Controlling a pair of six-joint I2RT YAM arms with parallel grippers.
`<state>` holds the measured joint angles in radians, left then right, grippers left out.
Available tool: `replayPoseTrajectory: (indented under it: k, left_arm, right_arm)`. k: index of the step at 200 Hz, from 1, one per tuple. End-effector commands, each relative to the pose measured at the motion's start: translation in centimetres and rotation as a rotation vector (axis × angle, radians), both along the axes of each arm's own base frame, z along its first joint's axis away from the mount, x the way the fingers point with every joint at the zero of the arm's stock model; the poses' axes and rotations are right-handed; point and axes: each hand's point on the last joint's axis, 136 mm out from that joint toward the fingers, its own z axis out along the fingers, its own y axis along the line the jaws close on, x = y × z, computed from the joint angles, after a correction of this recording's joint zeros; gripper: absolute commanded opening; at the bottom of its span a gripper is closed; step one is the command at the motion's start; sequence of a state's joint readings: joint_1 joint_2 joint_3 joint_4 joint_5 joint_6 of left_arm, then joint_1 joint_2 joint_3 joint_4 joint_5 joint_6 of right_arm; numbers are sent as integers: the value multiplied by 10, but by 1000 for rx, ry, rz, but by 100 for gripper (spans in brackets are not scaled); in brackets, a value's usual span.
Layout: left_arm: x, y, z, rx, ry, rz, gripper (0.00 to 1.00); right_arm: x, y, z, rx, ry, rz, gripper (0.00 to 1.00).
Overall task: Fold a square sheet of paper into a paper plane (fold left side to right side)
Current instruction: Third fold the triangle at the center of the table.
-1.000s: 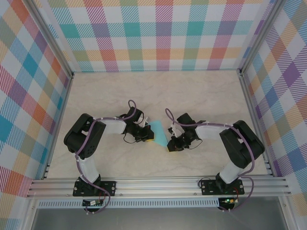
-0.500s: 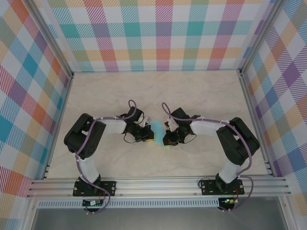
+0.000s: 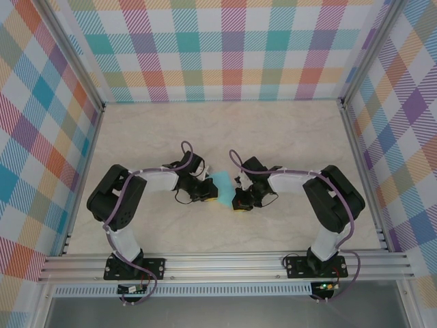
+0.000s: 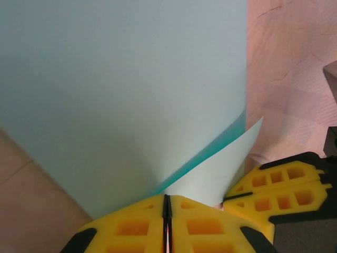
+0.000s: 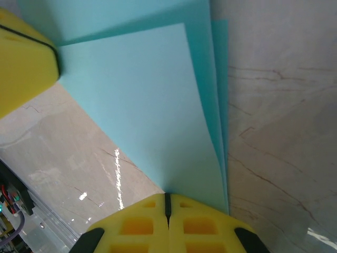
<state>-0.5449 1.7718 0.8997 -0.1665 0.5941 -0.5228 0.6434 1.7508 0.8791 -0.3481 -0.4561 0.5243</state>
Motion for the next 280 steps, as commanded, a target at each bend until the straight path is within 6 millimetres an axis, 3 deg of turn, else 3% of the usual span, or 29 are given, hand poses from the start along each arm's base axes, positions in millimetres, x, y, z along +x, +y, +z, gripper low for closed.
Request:
replayPoseTrajectory:
  k: [1,31,73,152,221,280]
  left_arm:
    - [-10,-1,20,9,-41,-27,11]
    - [-25,-17,31,-9,-52,-61,8]
    - [-35,-42,22,-10,-38,-111,6]
    - [-32,-61,10,-12,-31,-142,5]
    - [-34,-48,-15,78,-12,-145,4]
    - [-23,-14,-33,191,-23,-106,1]
  right_arm:
    - [-17,-30,-30,-158,71,-42,0]
    - [-15,-30,-32,-167,70,-37,0]
    - [-14,-27,-30,-154,67,-33,0]
    - [-15,-28,-29,-159,66,-27,0]
    - [-17,-33,-32,-183,69,-23,0]
    - [-22,-40,-33,-212,72,-15,0]
